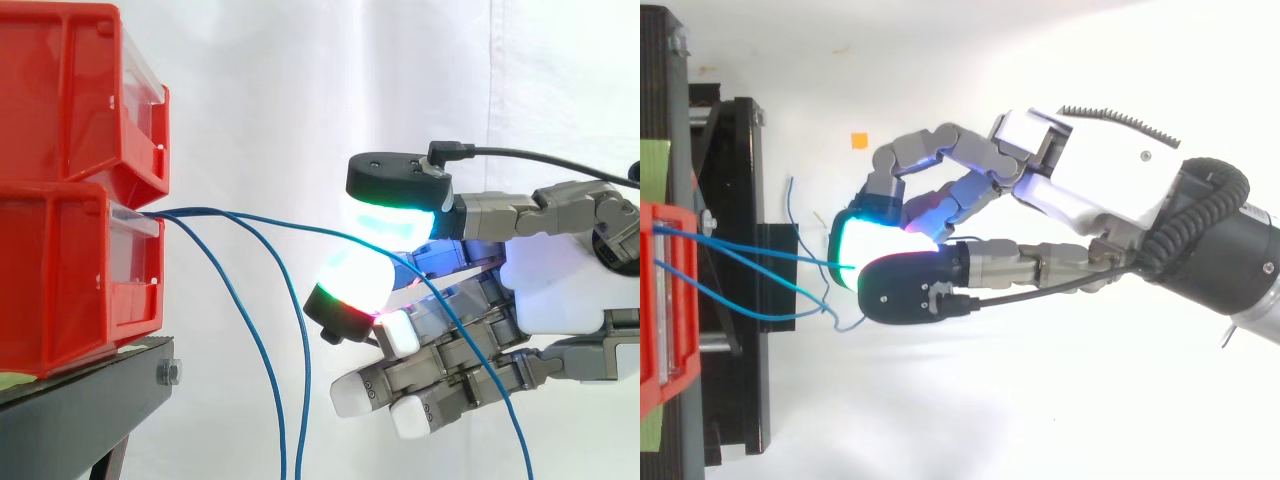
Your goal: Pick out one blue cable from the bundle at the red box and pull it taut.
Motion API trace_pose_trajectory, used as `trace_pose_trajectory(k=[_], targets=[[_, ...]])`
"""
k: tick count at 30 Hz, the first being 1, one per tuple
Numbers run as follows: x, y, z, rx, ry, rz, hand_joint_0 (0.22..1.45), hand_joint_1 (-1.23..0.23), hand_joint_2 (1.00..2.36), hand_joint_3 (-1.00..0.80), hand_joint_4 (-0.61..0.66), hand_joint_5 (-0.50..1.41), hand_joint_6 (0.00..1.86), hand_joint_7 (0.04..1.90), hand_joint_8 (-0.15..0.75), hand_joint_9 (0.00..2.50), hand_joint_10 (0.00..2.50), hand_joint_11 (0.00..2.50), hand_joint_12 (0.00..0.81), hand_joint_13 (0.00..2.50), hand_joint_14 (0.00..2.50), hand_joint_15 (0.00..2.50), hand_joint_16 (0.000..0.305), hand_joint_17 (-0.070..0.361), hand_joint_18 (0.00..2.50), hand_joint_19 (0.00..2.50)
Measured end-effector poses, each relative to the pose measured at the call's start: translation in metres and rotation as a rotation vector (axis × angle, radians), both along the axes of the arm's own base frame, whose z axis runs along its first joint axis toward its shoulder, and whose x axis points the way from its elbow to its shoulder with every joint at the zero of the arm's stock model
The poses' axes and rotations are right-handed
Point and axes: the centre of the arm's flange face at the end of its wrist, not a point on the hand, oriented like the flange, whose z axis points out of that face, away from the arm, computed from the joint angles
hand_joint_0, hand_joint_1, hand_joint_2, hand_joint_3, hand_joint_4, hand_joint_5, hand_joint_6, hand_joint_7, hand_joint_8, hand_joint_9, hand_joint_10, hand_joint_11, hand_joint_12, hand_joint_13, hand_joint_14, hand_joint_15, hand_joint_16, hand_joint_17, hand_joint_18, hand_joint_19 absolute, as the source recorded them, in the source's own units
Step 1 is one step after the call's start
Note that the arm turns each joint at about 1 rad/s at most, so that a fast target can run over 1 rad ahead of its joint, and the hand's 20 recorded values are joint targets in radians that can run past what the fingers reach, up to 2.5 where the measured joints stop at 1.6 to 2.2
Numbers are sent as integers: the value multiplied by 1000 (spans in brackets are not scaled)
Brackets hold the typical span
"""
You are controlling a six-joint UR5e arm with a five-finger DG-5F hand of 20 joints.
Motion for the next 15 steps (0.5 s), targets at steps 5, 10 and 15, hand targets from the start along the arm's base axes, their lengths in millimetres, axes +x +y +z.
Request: trace_pose_trajectory(k=[5, 10, 15], targets=[[0, 0, 0, 1, 0, 1, 578, -627, 1010, -398, 156, -165, 874, 1094, 282, 1139, 24, 724, 347, 841, 11, 268, 52, 118, 767, 528], [0, 0, 0, 0, 0, 1, 593, -629, 1014, -353, 141, -161, 875, 1103, 280, 1145, 24, 732, 347, 842, 12, 266, 52, 117, 764, 528], [0, 0, 0, 0, 0, 1, 598, -683, 1021, -241, 120, -149, 886, 1138, 282, 1141, 23, 721, 348, 842, 11, 268, 51, 116, 761, 530]])
